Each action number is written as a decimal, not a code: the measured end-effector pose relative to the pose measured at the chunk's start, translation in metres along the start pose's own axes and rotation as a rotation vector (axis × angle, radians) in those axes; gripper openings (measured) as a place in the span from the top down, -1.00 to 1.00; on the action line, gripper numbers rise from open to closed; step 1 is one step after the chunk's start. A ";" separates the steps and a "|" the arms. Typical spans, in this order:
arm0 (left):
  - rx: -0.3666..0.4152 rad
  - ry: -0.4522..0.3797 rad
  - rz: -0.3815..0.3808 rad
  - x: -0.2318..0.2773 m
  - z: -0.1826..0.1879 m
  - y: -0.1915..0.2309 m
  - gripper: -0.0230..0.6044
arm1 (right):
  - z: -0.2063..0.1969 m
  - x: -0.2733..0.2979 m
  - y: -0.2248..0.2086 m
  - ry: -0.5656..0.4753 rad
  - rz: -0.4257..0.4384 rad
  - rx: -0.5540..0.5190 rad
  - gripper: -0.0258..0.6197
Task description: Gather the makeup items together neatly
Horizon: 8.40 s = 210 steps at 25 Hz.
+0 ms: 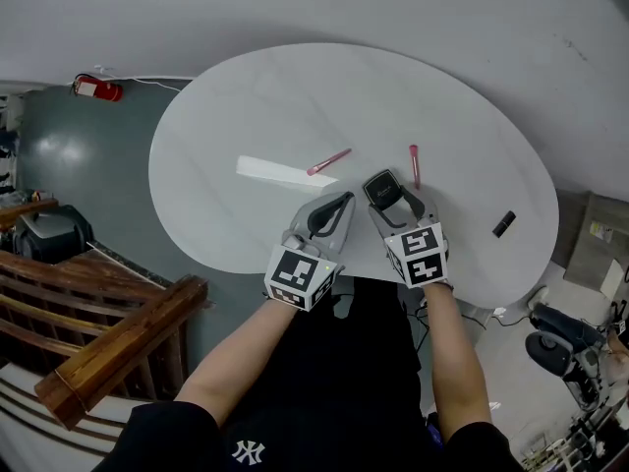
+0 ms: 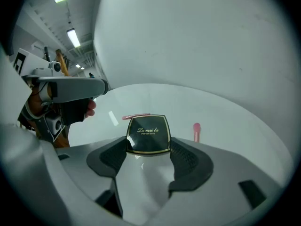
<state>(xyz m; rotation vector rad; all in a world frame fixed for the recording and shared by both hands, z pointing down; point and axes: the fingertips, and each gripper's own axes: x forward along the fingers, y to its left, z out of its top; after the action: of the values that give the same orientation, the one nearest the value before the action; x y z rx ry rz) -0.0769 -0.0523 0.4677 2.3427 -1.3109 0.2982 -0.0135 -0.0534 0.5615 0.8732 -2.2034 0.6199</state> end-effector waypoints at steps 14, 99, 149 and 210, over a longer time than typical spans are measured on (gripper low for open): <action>0.061 0.050 -0.091 -0.036 -0.033 -0.008 0.90 | -0.048 -0.009 0.041 -0.050 -0.272 0.392 -0.01; 0.102 0.035 -0.474 0.031 0.020 -0.244 0.90 | -0.045 -0.245 -0.064 -0.490 -0.534 0.506 0.87; 0.064 0.223 -0.325 0.172 -0.063 -0.261 0.90 | -0.188 -0.160 -0.232 -0.107 -0.497 0.770 0.63; -0.010 0.097 -0.103 -0.028 -0.060 -0.050 0.90 | -0.094 -0.016 0.039 -0.126 -0.226 0.567 0.63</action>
<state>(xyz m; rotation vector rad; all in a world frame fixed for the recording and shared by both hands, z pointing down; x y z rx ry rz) -0.0473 0.0196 0.4960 2.3469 -1.1403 0.3671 0.0055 0.0386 0.6050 1.4579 -2.0176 1.1276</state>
